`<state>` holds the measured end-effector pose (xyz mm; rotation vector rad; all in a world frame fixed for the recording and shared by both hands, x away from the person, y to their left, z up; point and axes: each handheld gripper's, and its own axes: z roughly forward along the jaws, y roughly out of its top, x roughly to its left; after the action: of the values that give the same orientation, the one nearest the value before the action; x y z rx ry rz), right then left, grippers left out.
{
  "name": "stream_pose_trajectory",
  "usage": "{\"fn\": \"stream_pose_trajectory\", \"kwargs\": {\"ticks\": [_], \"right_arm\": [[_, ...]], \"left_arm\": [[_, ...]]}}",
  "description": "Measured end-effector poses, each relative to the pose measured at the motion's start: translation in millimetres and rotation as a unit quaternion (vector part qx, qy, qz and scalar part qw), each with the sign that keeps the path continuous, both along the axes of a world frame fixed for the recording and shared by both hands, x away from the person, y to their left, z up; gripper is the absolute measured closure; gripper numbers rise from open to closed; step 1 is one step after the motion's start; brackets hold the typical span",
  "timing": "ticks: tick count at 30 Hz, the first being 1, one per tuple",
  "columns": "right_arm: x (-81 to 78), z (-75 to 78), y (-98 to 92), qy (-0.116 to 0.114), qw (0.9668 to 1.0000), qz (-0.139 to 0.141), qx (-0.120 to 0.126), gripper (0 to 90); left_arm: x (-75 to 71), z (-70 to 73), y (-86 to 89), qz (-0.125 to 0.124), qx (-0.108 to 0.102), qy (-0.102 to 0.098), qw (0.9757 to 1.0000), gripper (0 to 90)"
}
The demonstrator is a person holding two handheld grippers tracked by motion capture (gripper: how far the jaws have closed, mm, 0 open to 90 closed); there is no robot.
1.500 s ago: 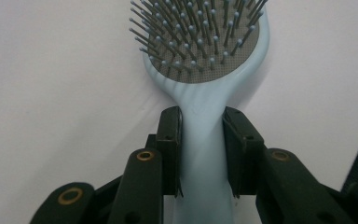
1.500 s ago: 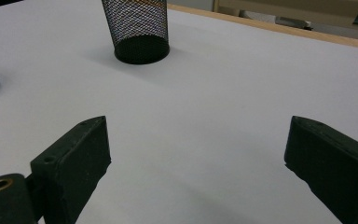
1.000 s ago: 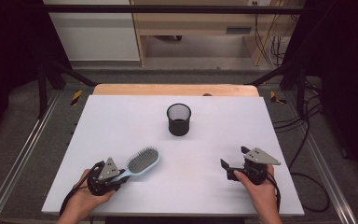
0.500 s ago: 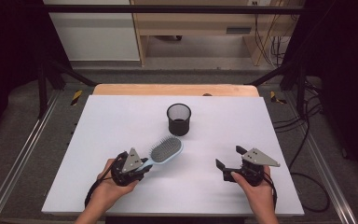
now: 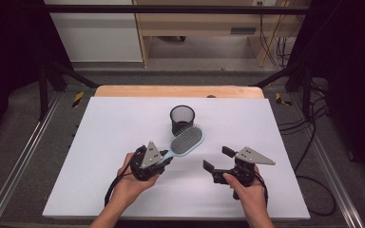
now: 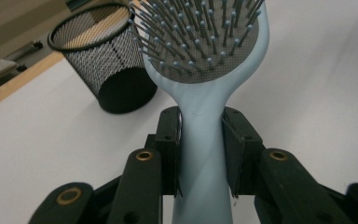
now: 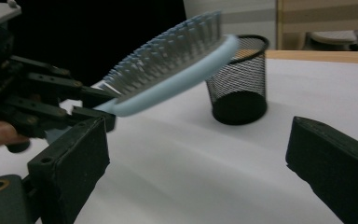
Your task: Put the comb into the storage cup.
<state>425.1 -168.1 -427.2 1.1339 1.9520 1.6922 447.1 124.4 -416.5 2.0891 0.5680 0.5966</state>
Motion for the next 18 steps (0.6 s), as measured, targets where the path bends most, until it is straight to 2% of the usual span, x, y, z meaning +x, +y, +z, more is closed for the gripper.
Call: {"fn": "stream_pose_trajectory", "kwargs": {"ticks": [5, 7, 8, 11, 15, 18], "right_arm": [[16.3, 14.8, 20.5, 0.017, 0.9974, 0.015, 0.068, 4.7], [22.6, 21.0, 27.0, 0.026, 0.9957, 0.018, 0.087, 4.4], [24.7, 23.9, 29.2, 0.03, 0.9943, 0.022, 0.1, 4.4], [29.1, 31.8, 34.0, 0.043, 0.9868, 0.03, 0.153, 4.3], [35.2, 38.3, 37.3, 0.052, 0.9813, 0.025, 0.184, 4.6], [39.3, 42.1, 37.6, 0.056, 0.9795, 0.016, 0.193, 6.7]], "left_arm": [[5.1, 13.6, -11.2, 0.0, -0.006, -0.019, 0.9998, 69.5], [5.2, 19.8, -13.7, 0.005, -0.013, -0.028, 0.9995, 69.6], [4.7, 23.0, -14.5, 0.006, -0.016, -0.033, 0.9993, 69.5], [2.4, 30.4, -17.7, 0.011, -0.021, -0.05, 0.9985, 69.5], [1.7, 35.9, -20.6, 0.013, -0.025, -0.058, 0.9979, 69.6], [0.2, 37.2, -21.6, 0.016, -0.032, -0.068, 0.9971, 69.5]]}}
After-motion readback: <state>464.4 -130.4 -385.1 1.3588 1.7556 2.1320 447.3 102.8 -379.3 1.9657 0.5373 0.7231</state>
